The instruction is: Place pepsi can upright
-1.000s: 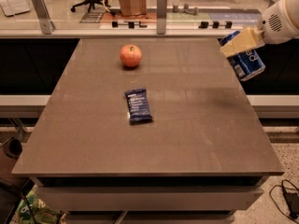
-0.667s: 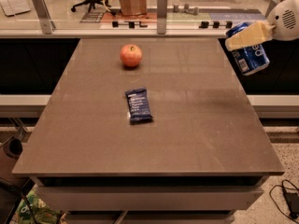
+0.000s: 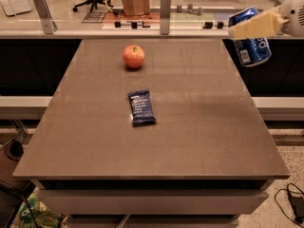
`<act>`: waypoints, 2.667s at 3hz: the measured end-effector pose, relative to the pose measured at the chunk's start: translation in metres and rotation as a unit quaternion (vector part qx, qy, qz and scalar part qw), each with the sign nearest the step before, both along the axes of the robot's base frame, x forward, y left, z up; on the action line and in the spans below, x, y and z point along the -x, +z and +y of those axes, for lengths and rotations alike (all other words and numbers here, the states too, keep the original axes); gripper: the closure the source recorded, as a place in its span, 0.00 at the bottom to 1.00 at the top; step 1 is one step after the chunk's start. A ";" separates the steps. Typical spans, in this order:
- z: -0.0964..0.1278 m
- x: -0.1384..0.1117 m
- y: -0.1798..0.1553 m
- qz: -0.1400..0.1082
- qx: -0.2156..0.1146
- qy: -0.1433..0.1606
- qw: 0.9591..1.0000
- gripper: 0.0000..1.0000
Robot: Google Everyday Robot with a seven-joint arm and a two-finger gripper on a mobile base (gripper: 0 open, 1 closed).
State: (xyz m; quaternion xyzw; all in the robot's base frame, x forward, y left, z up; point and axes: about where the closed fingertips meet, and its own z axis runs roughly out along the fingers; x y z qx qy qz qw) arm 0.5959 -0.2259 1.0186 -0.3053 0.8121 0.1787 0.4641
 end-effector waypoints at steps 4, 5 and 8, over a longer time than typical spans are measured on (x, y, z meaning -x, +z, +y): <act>0.070 -0.039 0.017 -0.084 -0.092 0.075 0.989 1.00; 0.086 -0.048 0.002 -0.085 -0.122 0.060 0.987 1.00; 0.119 -0.088 -0.061 -0.078 -0.198 -0.002 0.977 1.00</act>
Offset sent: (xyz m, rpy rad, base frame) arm 0.0205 0.0576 0.0295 0.1411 -0.1781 0.1574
